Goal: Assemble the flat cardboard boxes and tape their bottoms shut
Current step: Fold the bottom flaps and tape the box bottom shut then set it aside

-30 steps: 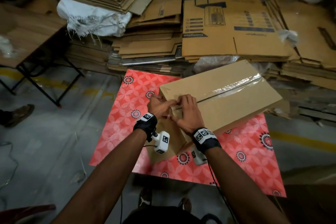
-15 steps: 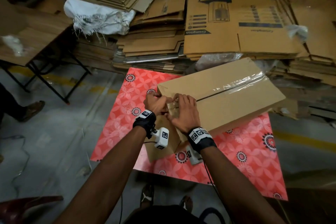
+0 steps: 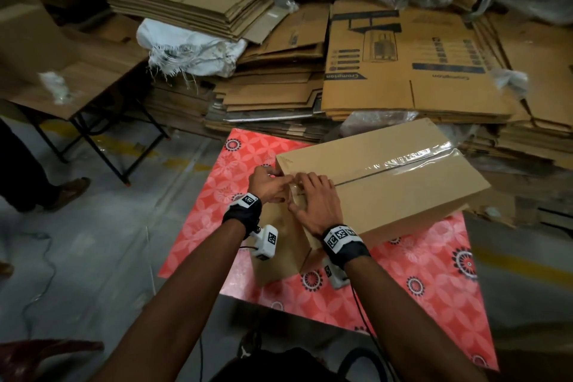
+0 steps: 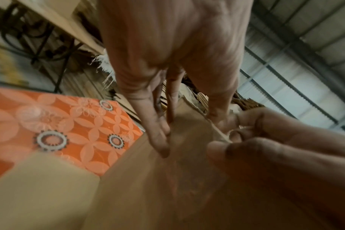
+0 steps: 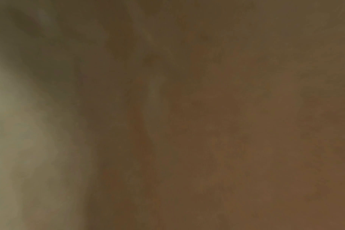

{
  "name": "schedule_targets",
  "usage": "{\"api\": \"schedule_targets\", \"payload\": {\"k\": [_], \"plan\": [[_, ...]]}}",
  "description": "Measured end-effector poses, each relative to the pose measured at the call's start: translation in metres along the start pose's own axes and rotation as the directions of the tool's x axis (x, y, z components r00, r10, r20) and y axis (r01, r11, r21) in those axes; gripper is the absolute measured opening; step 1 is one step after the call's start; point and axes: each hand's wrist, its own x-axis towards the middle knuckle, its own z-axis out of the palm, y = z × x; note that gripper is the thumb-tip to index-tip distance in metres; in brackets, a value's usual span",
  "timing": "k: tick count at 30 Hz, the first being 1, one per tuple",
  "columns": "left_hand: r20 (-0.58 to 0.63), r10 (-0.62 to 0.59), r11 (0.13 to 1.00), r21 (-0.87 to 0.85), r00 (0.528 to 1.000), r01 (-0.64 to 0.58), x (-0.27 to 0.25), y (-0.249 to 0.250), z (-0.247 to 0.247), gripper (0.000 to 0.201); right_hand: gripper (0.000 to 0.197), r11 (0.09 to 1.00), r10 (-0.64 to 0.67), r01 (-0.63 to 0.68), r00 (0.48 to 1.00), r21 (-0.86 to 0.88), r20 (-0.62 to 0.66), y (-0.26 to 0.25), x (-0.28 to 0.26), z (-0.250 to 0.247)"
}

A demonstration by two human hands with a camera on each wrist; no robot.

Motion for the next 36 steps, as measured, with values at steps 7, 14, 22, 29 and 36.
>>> {"api": "schedule_targets", "payload": {"k": [7, 14, 22, 29, 36], "plan": [[-0.039, 0.013, 0.999, 0.032, 0.999, -0.012, 0.013, 0.006, 0.002, 0.034, 0.044, 0.998, 0.035, -0.036, 0.999, 0.05, 0.014, 0.003, 0.002, 0.003], [-0.045, 0.056, 0.995, 0.081, 0.997, -0.052, 0.012, 0.003, 0.004, 0.03, 0.036, 0.994, 0.023, -0.028, 0.999, 0.109, 0.047, 0.009, 0.007, 0.003], [0.067, 0.052, 0.996, 0.067, 0.996, -0.057, 0.02, -0.011, 0.004, 0.021, 0.028, 0.875, -0.04, -0.035, 0.989, 0.483, 0.144, 0.052, 0.01, -0.011], [0.049, 0.09, 0.99, 0.103, 0.995, -0.094, 0.013, -0.008, 0.002, 0.025, 0.005, 0.894, 0.017, -0.027, 1.0, 0.447, 0.025, 0.037, 0.012, -0.01], [0.013, 0.156, 0.986, 0.048, 0.988, -0.157, 0.028, -0.034, 0.0, 0.024, 0.005, 0.962, -0.12, 0.151, 0.982, 0.227, -0.146, 0.023, 0.004, 0.001]]}}
